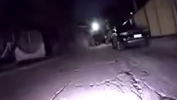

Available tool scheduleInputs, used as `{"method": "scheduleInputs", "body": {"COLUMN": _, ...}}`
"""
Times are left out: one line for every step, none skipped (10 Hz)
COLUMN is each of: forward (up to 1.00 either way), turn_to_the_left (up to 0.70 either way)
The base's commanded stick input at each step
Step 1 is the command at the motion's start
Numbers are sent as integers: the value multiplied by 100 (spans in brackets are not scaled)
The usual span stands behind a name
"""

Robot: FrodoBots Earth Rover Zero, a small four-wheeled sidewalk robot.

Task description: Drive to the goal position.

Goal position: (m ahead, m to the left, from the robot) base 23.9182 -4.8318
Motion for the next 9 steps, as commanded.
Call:
{"method": "scheduleInputs", "body": {"forward": 70, "turn_to_the_left": -12}}
{"method": "scheduleInputs", "body": {"forward": 70, "turn_to_the_left": 0}}
{"method": "scheduleInputs", "body": {"forward": 70, "turn_to_the_left": 0}}
{"method": "scheduleInputs", "body": {"forward": 70, "turn_to_the_left": 0}}
{"method": "scheduleInputs", "body": {"forward": 70, "turn_to_the_left": 0}}
{"method": "scheduleInputs", "body": {"forward": 70, "turn_to_the_left": 0}}
{"method": "scheduleInputs", "body": {"forward": 70, "turn_to_the_left": -11}}
{"method": "scheduleInputs", "body": {"forward": 70, "turn_to_the_left": -25}}
{"method": "scheduleInputs", "body": {"forward": 70, "turn_to_the_left": -35}}
